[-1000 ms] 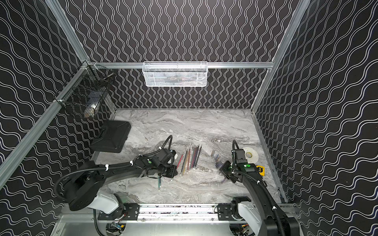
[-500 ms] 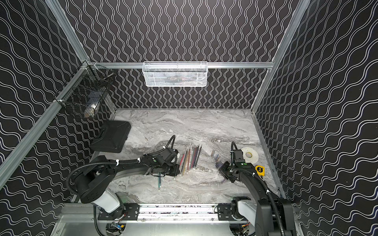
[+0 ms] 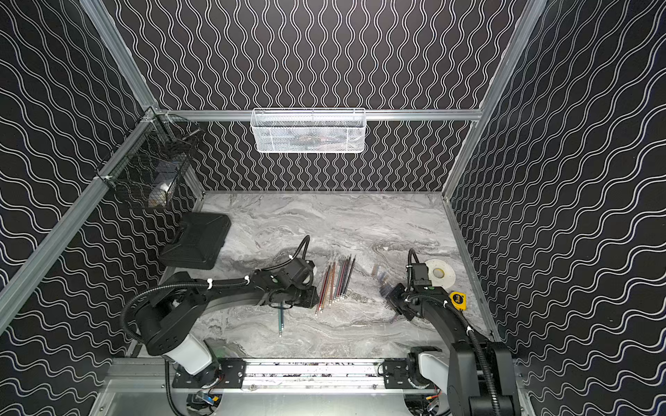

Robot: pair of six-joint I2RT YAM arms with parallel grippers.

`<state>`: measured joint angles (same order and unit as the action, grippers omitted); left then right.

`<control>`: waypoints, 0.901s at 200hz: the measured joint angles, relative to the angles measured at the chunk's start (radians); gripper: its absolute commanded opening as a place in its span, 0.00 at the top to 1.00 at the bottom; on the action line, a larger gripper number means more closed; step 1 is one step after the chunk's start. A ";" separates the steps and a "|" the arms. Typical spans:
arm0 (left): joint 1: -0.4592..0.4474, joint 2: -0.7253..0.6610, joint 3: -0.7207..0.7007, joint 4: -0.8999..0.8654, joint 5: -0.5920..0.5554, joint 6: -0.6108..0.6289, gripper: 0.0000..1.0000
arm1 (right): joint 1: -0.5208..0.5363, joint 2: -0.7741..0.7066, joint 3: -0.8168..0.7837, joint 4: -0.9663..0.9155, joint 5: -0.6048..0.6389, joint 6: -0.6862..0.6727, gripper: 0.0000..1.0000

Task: Remove the protective cover of the pencils
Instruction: Place the pencil at the center of the board, then place the protective sleeve at the center of the board.

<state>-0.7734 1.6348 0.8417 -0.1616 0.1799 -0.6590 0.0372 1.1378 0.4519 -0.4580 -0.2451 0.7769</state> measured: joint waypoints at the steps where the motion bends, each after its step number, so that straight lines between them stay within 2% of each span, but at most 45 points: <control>1: 0.000 -0.003 0.001 -0.001 0.000 0.000 0.70 | 0.000 0.000 0.000 0.000 0.000 0.000 0.92; 34: 0.000 -0.069 0.023 -0.052 -0.023 0.002 0.70 | -0.002 0.005 0.000 0.003 0.000 -0.003 0.83; 50: 0.006 -0.127 0.025 -0.095 -0.040 0.007 0.70 | -0.005 0.006 0.000 0.004 -0.004 -0.003 0.76; 66: 0.017 -0.193 0.008 -0.134 -0.068 0.018 0.69 | -0.005 0.005 0.000 0.006 -0.009 -0.004 0.74; 97: 0.034 -0.336 -0.085 -0.232 -0.114 0.029 0.68 | -0.007 0.001 0.000 0.008 -0.034 -0.007 0.72; 122: 0.047 -0.422 -0.153 -0.303 -0.140 0.027 0.72 | -0.007 -0.028 0.013 0.000 -0.049 -0.008 0.72; 152: 0.051 -0.458 -0.192 -0.366 -0.178 0.016 0.73 | -0.007 -0.097 0.043 -0.029 -0.059 -0.026 0.72; 180: 0.054 -0.457 -0.204 -0.408 -0.211 0.000 0.69 | -0.007 -0.156 0.080 -0.083 -0.064 -0.052 0.72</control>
<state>-0.7193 1.1774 0.6373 -0.5694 -0.0311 -0.6594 0.0299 0.9813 0.5323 -0.5411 -0.3088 0.7250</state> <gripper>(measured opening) 0.308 0.281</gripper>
